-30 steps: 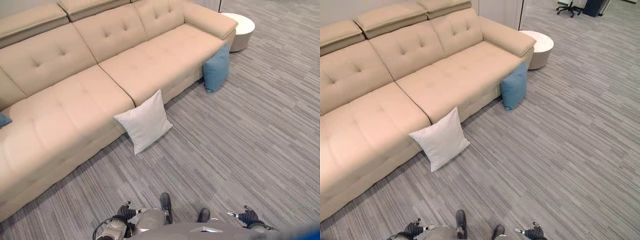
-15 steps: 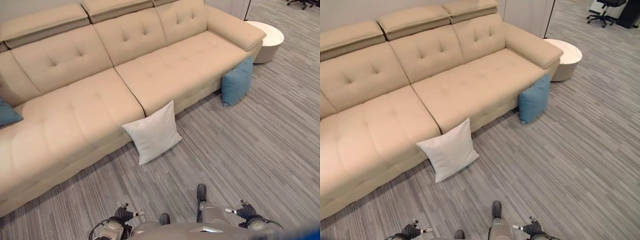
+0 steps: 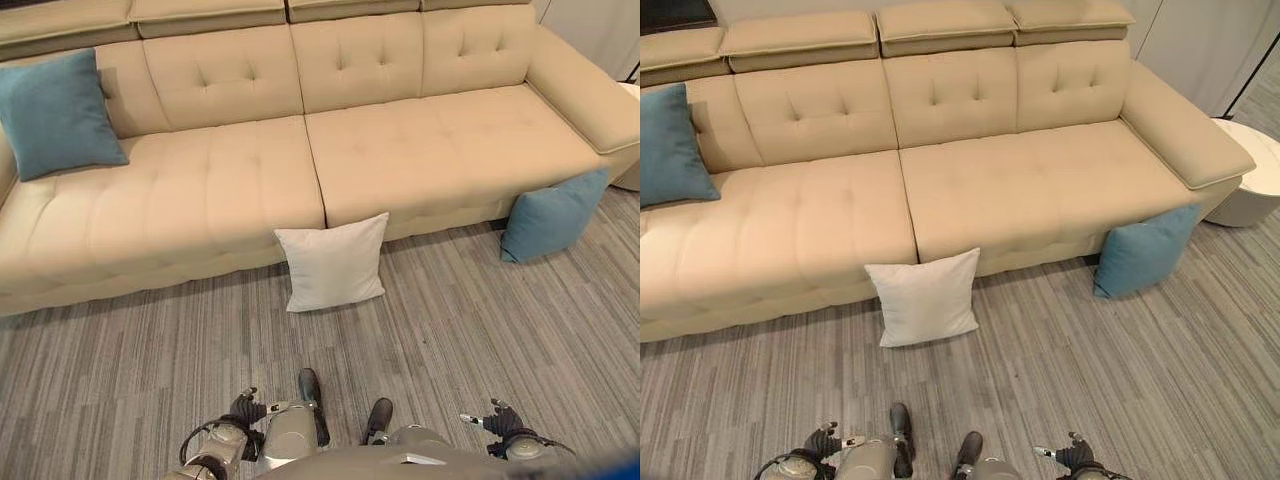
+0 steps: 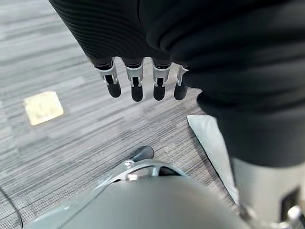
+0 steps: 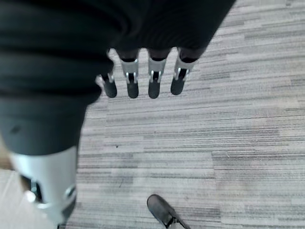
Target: Pick up all the scattered cushions and arrange them neatly on the sofa.
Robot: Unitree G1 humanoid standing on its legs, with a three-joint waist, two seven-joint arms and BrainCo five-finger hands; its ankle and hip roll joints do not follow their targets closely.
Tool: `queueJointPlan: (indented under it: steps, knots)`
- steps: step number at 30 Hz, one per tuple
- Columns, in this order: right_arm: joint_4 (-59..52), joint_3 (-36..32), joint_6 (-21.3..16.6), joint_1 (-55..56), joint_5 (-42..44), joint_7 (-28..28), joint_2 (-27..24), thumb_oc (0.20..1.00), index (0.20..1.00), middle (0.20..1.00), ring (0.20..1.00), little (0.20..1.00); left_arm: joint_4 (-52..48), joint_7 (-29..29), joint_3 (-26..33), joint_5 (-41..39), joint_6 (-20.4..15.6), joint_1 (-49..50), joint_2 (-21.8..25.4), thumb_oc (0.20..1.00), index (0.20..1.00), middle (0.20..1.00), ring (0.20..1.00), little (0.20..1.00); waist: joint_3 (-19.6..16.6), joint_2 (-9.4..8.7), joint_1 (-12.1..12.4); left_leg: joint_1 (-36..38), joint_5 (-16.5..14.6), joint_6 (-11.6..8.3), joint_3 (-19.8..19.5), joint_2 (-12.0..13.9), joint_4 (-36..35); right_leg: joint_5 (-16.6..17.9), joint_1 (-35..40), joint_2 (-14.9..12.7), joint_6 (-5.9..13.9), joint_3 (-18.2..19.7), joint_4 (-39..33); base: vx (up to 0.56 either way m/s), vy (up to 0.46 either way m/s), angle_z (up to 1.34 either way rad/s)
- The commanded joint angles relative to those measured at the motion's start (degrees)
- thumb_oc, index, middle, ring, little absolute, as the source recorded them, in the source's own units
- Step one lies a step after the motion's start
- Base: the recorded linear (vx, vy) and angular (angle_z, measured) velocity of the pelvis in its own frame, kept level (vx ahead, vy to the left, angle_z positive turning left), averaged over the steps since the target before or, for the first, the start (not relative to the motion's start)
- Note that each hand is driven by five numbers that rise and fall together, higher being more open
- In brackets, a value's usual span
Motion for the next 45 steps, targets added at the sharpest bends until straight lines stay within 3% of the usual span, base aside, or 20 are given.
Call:
queueJointPlan:
  steps: [1,4,8,9,13,18,25,27,29,30,33,35,37,45]
  knots:
    - [-0.61,-0.16,-0.52,-1.52,-0.77,0.06,-1.85,1.0,1.0,1.0,1.0,1.0,1.21,0.18,0.04,1.46,-0.1,1.07,-0.57,1.0,1.0,1.0,1.0,1.0,-2.2,0.67,0.44,3.09,-0.86,3.59,-4.49,-3.12,1.25,-6.11,1.85,-3.57,7.05,8.27,7.18,0.22,0.128,-0.2]
    - [-0.83,-0.1,-0.49,-1.62,-1.55,0.28,-1.62,1.0,1.0,1.0,1.0,1.0,1.24,-0.04,0.47,1.99,-0.18,1.36,-0.32,1.0,1.0,1.0,1.0,1.0,-3.11,0.53,1.15,4.91,-2.17,4.88,-5.0,-4.41,0.26,-6.62,1.7,-5.13,8.24,8.69,10.29,0.23,0.177,-0.12]
    - [-1.38,0.34,-0.32,-2.47,-2.21,0.79,-1.5,1.0,1.0,1.0,1.0,1.0,0.12,0.01,0.47,2.03,-0.35,1.0,0.32,1.0,1.0,1.0,1.0,1.0,-2.56,1.19,1.15,7.56,-3.65,6.85,-6.01,-5.54,-0.77,-3.84,-3.32,-8.41,10.49,9.12,22.99,0.15,0.163,0.17]
    - [-1.97,0.8,-0.68,-3.07,-2.16,0.93,-1.47,1.0,1.0,1.0,1.0,1.0,-0.14,0.0,0.39,1.41,-0.68,0.59,0.95,1.0,1.0,1.0,1.0,1.0,-1.54,2.03,0.41,9.47,-4.25,7.41,-7.67,-5.91,-1.46,-2.46,-7.63,-8.2,10.09,11.32,28.69,0.18,0.128,0.35]
    - [-2.4,1.32,-0.81,-3.75,-2.07,0.9,-1.8,1.0,1.0,1.0,1.0,1.0,-0.38,-0.05,0.26,1.27,-0.98,0.36,1.1,1.0,1.0,1.0,1.0,1.0,-0.92,2.29,-0.68,10.98,-5.07,7.45,-10.41,-6.53,-1.48,-3.14,-10.63,-4.85,8.96,14.59,22.91,0.17,0.01,0.44]
    - [-2.77,1.49,-1.04,-3.88,-1.8,0.81,-2.39,1.0,1.0,1.0,1.0,1.0,0.35,-0.04,0.26,1.55,-1.49,0.06,1.1,1.0,1.0,1.0,1.0,1.0,-0.16,1.44,-2.34,12.47,-6.52,7.21,-14.43,-8.03,-0.87,0.01,-12.84,-2.15,9.4,19.98,15.08,0.13,-0.056,0.35]
    - [-2.79,1.45,-1.42,-3.19,-2.13,0.43,-2.91,1.0,1.0,1.0,1.0,1.0,0.56,-0.02,0.23,1.88,-1.5,0.33,0.91,1.0,1.0,1.0,1.0,1.0,-2.13,1.11,-2.13,12.89,-6.73,5.24,-15.13,-7.25,-1.29,0.15,-7.29,-1.62,8.35,18.57,8.35,0.09,-0.121,0.24]
    - [-3.45,0.53,-1.98,-2.9,-1.09,0.4,-3.19,1.0,1.0,1.0,1.0,1.0,-0.2,-0.2,-0.41,1.76,-1.6,-0.35,0.95,1.0,1.0,1.0,1.0,1.0,-1.77,0.44,-2.67,10.62,-7.51,3.11,-13.83,-6.38,3.59,-0.32,-5.3,-1.94,7.66,17.43,6.51,-0.01,-0.143,0.34]
    - [-3.34,0.51,-1.84,-3.15,-0.11,0.5,-3.55,1.0,1.0,1.0,1.0,1.0,-1.42,-0.28,-1.2,0.92,-1.58,-1.24,0.66,1.0,1.0,1.0,1.0,1.0,-0.21,-0.55,-2.73,5.5,-6.69,1.8,-11.65,-4.46,12.81,-0.94,-4.11,-2.49,6.33,16.6,5.98,-0.06,-0.097,0.6]
    - [-3.08,0.6,-1.69,-3.12,0.12,0.56,-3.55,1.0,1.0,1.0,1.0,1.0,-1.49,-0.2,-1.29,0.76,-1.56,-1.33,0.64,1.0,1.0,1.0,1.0,1.0,-0.05,-0.66,-2.66,4.65,-6.54,1.82,-11.6,-3.88,13.83,-1.2,-3.71,-2.51,6.05,16.57,5.81,-0.01,-0.045,0.46]
    - [-2.28,0.77,-1.5,-2.95,0.05,0.6,-3.59,1.0,1.0,1.0,1.0,1.0,-1.46,-0.2,-1.65,0.71,-1.32,-1.37,0.47,1.0,1.0,1.0,1.0,1.0,-0.23,-1.0,-2.35,3.94,-6.37,2.25,-11.62,-2.46,11.08,-1.66,-2.72,-2.73,6.07,16.14,5.16,0.07,0.021,0.14]
    - [-2.04,1.16,-1.45,-3.02,-0.29,0.37,-3.47,1.0,1.0,1.0,1.0,1.0,-1.22,0.13,-1.94,0.71,-1.36,-1.3,0.47,1.0,1.0,1.0,1.0,1.0,-0.41,-0.86,-1.83,3.06,-3.22,1.62,-13.52,-1.55,6.38,-2.45,-2.16,-2.41,6.27,16.2,5.11,0.16,0.09,0.17]
    - [-2.05,1.1,-1.37,-2.72,-0.72,0.71,-3.19,1.0,1.0,1.0,1.0,1.0,-0.71,-0.03,-1.75,0.7,-1.24,-0.94,0.37,1.0,1.0,1.0,1.0,1.0,-1.0,-0.22,-1.87,4.36,-2.06,1.36,-14.89,-1.65,2.68,-3.37,-1.67,-2.13,6.24,16.56,5.38,0.18,0.156,-0.06]
    - [-2.63,1.69,-1.18,-3.55,-1.42,0.6,-2.26,1.0,1.0,1.0,1.0,1.0,-0.92,0.49,-0.1,0.06,-1.36,-1.02,2.13,1.0,1.0,1.0,1.0,1.0,-1.57,-0.49,-0.71,6.19,-4.27,3.52,-13.57,-3.7,1.74,-3.31,-2.89,-4.62,8.05,18.4,8.38,0.1,0.136,-0.13]
